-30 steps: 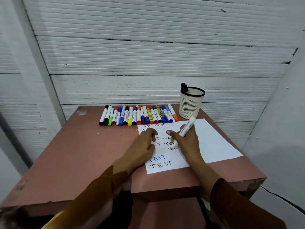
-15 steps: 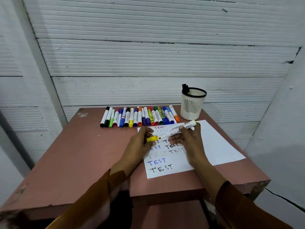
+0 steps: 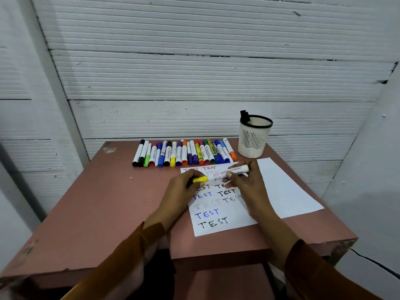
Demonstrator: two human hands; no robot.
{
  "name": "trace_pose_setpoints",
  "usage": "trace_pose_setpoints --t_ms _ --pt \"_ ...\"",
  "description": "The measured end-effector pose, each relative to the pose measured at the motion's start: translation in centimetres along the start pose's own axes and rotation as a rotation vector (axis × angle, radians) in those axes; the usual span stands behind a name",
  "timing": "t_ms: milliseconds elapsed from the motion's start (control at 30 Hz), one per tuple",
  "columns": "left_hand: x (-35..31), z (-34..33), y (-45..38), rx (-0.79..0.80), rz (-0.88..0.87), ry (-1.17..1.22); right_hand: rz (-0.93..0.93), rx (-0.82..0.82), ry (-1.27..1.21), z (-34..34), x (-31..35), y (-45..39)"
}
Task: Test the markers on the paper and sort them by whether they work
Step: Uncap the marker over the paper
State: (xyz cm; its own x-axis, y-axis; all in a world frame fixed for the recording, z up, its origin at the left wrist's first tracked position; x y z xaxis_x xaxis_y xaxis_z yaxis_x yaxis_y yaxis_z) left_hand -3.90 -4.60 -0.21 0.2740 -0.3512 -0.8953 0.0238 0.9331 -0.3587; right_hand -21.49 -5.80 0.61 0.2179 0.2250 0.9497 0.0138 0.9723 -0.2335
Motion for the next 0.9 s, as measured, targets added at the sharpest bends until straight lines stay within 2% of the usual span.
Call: trace_pose_setpoints --t_ms 200,433,700,800,900 --pt "0.4 0.1 -0.1 -0.001 0.012 -0.007 -0.012 -0.019 0.079 0.6 -0.7 -0.5" --pt "-0.4 0.3 -0.1 -0.030 -0.068 -0.124 -0.067 0.032 0.097 0.1 -2.1 -1.2" --pt "-1.4 -2.6 0.0 0.168 -0.123 -0.449 -0.083 0.035 0.099 0.2 -2.1 -1.1" --pt "-2.6 -3.4 -0.6 0.184 -0.203 -0.539 -0.081 0.061 0.129 -0.1 -1.9 -0.9" --pt "-2.6 -2.6 -1.3 0.170 -0.207 -0.520 -0.126 0.060 0.109 -0.2 -2.1 -1.0"
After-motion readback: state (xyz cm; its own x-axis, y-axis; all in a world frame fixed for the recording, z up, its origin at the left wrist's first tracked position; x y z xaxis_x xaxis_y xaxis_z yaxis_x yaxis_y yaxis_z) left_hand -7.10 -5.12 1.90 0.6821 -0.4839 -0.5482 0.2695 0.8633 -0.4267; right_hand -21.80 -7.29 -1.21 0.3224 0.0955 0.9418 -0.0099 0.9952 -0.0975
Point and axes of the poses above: each hand's wrist, its own y-axis away from the middle knuckle, its own z-axis out of the back of the hand, x = y × z, the point moved 8 cm from there along -y, towards the middle knuckle, and after that the axes turned 15 degrees about y, right-handed, at the moved point
